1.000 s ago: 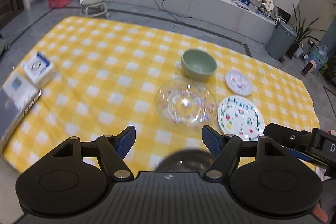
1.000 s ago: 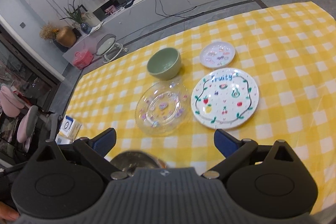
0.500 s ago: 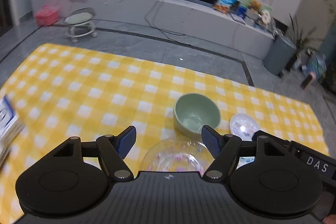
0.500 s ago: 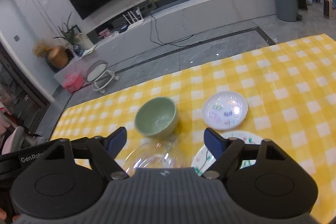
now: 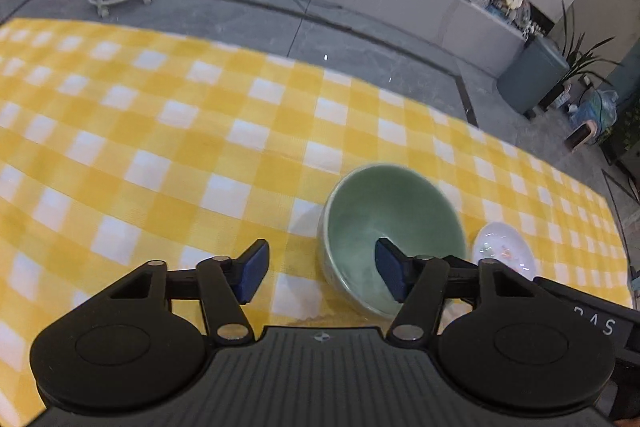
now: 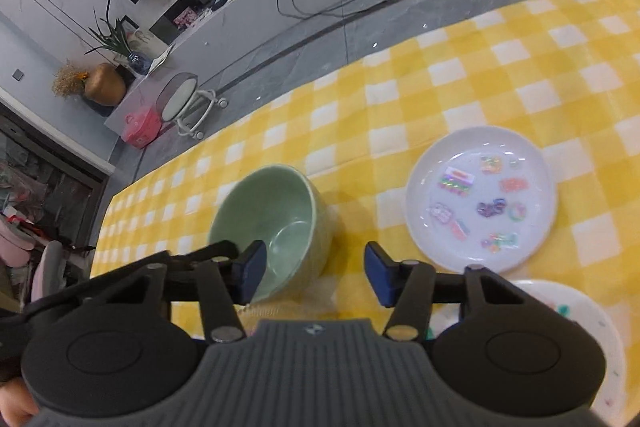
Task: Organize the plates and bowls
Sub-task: 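Close both grippers on the rim of the pale green bowl, then lift the green bowl with both grippers toward the glass plate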
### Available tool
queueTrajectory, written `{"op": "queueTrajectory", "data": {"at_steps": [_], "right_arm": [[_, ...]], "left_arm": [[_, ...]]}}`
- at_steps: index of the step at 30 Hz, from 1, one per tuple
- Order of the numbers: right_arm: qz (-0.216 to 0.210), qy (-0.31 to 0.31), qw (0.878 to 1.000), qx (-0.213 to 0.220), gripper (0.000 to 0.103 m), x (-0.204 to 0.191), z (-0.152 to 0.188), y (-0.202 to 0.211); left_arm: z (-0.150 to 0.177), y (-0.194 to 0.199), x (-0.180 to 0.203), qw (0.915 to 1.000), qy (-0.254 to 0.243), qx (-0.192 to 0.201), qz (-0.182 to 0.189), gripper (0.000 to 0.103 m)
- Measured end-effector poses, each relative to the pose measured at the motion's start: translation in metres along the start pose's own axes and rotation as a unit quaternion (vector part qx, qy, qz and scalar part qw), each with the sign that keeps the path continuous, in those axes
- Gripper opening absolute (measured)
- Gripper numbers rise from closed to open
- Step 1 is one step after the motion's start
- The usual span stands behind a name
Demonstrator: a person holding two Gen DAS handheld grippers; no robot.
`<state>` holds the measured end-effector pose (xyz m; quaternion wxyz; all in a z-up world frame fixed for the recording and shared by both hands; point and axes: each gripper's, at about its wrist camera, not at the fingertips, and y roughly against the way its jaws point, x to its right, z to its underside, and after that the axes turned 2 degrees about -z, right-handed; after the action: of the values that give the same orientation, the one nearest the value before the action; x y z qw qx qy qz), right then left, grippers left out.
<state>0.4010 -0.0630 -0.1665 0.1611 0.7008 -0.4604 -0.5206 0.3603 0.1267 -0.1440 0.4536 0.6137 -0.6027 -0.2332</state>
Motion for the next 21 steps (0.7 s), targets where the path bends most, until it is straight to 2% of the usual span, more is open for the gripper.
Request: {"op": "queueTrajectory", "data": {"at_steps": [3, 5, 7, 8, 9, 10, 14, 21], "right_arm": [[0.019, 0.015, 1.0, 0.008, 0.038, -0.004, 0.001, -0.009], [0.011, 0.011, 1.0, 0.004, 0.029, -0.004, 0.003, -0.015], [0.011, 0.005, 1.0, 0.004, 0.022, -0.004, 0.004, -0.02], [0.015, 0.008, 1.0, 0.007, 0.022, -0.006, 0.004, -0.021], [0.021, 0.015, 1.0, 0.01, 0.021, -0.009, 0.004, -0.022], [0.027, 0.025, 0.999, 0.013, 0.019, -0.012, 0.005, -0.023], [0.044, 0.033, 0.998, 0.02, 0.016, -0.017, 0.007, -0.024], [0.047, 0.026, 0.998, 0.021, 0.011, -0.015, 0.011, -0.019]], "left_arm": [[-0.003, -0.01, 0.0, 0.9999, 0.008, -0.015, 0.0, 0.05], [-0.004, -0.013, -0.001, 0.9997, 0.01, -0.02, 0.006, 0.041], [-0.004, -0.015, 0.0, 0.9996, 0.016, -0.023, 0.003, 0.028], [-0.004, -0.017, 0.001, 0.9996, 0.016, -0.024, 0.002, 0.026], [-0.004, -0.018, 0.002, 0.9996, 0.017, -0.022, 0.005, 0.017], [-0.003, -0.017, 0.003, 0.9995, 0.019, -0.023, 0.006, 0.015], [0.001, -0.013, 0.012, 0.9998, 0.001, -0.007, -0.017, 0.014], [0.004, -0.001, 0.027, 0.9984, -0.029, 0.009, -0.047, 0.013]]}}
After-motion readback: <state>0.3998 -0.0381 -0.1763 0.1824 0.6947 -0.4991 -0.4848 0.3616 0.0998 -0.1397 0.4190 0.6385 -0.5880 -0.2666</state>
